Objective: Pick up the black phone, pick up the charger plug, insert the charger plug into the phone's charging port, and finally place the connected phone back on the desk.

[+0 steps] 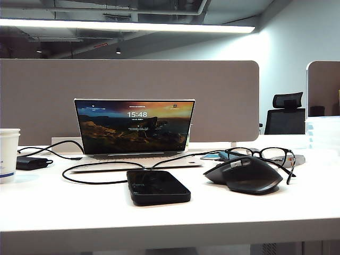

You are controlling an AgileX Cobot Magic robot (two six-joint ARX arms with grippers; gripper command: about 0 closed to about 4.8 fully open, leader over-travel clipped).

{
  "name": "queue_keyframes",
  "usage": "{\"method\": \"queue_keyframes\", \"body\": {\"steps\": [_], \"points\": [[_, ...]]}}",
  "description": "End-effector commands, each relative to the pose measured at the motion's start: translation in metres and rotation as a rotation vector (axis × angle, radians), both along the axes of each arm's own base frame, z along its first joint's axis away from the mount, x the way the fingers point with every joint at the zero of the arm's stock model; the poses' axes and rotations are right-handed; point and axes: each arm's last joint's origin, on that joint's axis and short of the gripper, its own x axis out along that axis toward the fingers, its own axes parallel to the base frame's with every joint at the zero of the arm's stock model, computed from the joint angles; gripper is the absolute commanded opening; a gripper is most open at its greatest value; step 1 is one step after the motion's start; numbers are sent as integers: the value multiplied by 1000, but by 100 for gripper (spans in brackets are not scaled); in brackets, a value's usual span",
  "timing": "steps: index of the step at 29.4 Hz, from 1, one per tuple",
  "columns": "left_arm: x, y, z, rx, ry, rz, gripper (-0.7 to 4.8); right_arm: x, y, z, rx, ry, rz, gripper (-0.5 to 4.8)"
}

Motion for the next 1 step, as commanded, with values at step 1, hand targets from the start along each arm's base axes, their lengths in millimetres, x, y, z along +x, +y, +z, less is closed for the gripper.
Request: {"method": "queue_keyframes", "body": {"steps": [1], "points": [[0,0,1,2,-7,-4,-6,0,0,0,5,-13,-2,-4]]}}
